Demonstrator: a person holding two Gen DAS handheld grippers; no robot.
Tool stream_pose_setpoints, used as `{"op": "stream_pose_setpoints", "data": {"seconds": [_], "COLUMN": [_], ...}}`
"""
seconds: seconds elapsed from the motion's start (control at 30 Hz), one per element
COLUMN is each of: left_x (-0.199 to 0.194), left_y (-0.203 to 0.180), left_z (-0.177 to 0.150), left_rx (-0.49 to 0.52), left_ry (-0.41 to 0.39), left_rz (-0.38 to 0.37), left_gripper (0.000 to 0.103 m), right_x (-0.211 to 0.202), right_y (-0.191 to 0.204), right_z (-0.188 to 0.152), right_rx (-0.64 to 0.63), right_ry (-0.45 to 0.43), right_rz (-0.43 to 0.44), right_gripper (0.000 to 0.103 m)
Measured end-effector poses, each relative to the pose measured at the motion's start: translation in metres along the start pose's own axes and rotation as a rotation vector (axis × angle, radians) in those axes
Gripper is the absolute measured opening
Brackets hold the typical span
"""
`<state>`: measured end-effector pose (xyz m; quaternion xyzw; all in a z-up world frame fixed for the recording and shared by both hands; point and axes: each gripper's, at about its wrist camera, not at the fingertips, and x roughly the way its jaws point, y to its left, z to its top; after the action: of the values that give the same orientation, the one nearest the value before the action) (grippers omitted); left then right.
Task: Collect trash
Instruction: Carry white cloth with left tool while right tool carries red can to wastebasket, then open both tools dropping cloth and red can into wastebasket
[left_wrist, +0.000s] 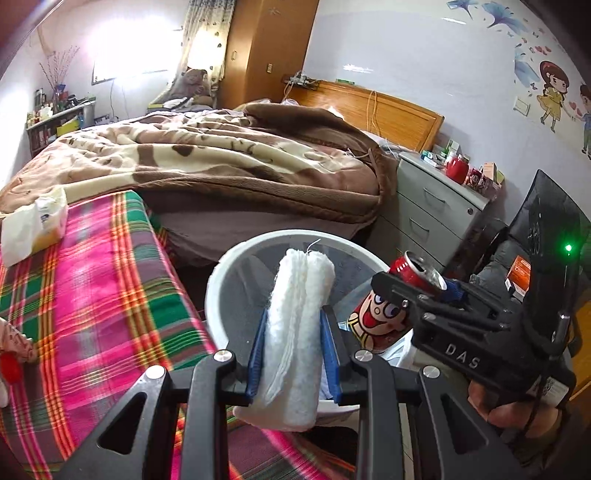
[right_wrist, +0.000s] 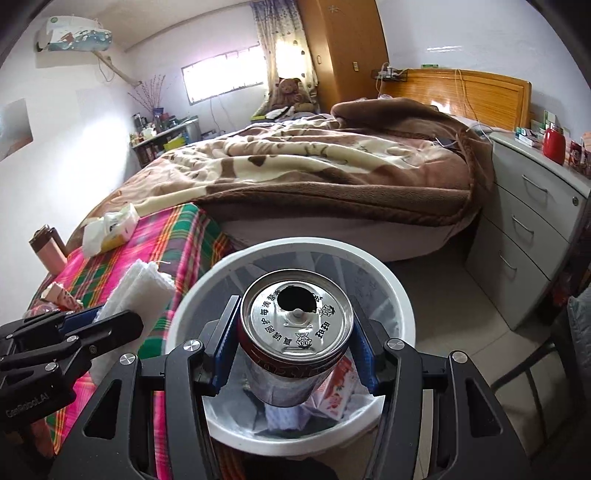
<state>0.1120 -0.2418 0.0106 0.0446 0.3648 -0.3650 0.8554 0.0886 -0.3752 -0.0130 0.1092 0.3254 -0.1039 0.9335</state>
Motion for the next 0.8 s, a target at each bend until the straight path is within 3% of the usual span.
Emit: {"op": "stream_pose_setpoints", "data": {"seconds": [0.27, 0.43, 0.5, 0.67, 0.8], "left_x": [0.015, 0.019, 0.018, 0.011, 0.005], "left_y": [-0.011, -0.011, -0.012, -0.007, -0.003], "left_z": [0.003, 0.002, 0.003, 0.002, 0.0], "left_rx": [0.011, -0.006, -0.002, -0.011, -0.011], "left_ry": [0.021, 0.021, 0.014, 0.002, -0.005], "left_rz": [-0.007, -0.023, -0.016, -0.012, -0.004], "left_gripper": [0.031, 0.041, 0.06, 0.061, 0.064], "right_x": [0.005, 0.006, 0.007, 0.006, -0.002], "right_y": [-0.009, -0.015, -0.016, -0.017, -0.014], "right_z": [-0.004, -0.005, -0.006, -0.006, -0.004], "right_rx": [-0.009, 0.005, 0.008, 0.023, 0.017], "right_ry": [0.017, 0.032, 0.035, 0.038, 0.014], "right_rz": [-0.072, -0.082, -0.094, -0.099, -0.091], "right_gripper": [0.055, 0.055, 0.056, 0.056, 0.066]}}
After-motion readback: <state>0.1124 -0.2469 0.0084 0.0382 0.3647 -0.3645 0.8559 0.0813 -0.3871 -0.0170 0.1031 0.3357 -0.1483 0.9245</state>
